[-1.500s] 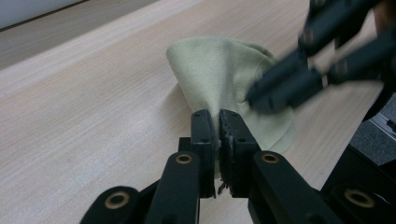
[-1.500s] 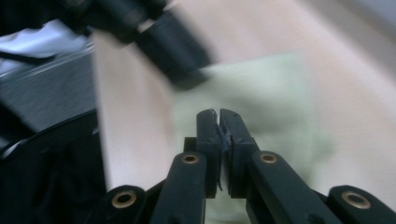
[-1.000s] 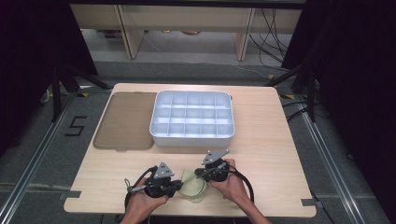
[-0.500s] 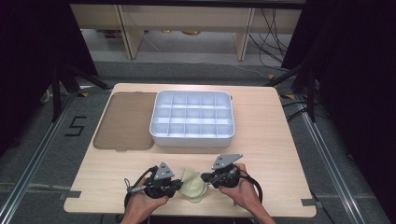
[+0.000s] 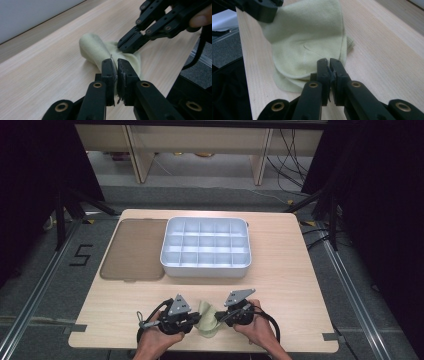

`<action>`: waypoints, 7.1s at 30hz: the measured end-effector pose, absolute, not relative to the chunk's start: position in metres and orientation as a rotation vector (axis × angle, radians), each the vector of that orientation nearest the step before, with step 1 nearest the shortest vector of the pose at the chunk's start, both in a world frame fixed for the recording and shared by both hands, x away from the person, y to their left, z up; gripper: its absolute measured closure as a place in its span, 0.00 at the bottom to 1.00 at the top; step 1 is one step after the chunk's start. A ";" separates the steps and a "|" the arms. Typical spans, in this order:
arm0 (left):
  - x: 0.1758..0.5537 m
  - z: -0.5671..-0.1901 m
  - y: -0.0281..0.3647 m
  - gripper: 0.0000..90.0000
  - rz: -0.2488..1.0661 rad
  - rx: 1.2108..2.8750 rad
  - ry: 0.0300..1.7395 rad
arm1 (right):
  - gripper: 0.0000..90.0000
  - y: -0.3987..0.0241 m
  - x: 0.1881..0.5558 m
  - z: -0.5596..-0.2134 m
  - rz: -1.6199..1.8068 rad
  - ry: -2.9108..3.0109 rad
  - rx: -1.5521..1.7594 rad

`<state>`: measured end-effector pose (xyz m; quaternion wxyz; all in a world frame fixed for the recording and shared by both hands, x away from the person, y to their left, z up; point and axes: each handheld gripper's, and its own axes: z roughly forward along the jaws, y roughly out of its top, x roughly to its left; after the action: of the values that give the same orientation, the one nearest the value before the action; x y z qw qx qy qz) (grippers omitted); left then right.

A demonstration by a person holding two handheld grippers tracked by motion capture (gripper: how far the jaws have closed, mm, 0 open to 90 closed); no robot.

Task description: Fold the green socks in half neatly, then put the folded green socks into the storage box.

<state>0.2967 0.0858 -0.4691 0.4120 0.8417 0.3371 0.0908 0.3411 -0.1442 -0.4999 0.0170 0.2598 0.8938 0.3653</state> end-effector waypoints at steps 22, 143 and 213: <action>0.290 -0.488 0.032 0.93 0.224 2.253 0.687 | 0.96 -0.159 0.352 -0.499 1.183 2.749 0.874; 0.275 -0.491 0.113 0.42 0.189 2.144 0.878 | 0.80 -0.148 0.347 -0.505 1.235 2.795 1.111; 0.283 -0.504 0.138 0.23 0.308 2.220 0.969 | 0.81 -0.193 0.402 -0.387 0.960 2.658 1.094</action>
<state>0.2825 0.1377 -0.5039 0.3427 0.8541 0.3729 0.1184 0.4022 -0.1928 -0.3873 0.0554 0.3604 0.8758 0.3163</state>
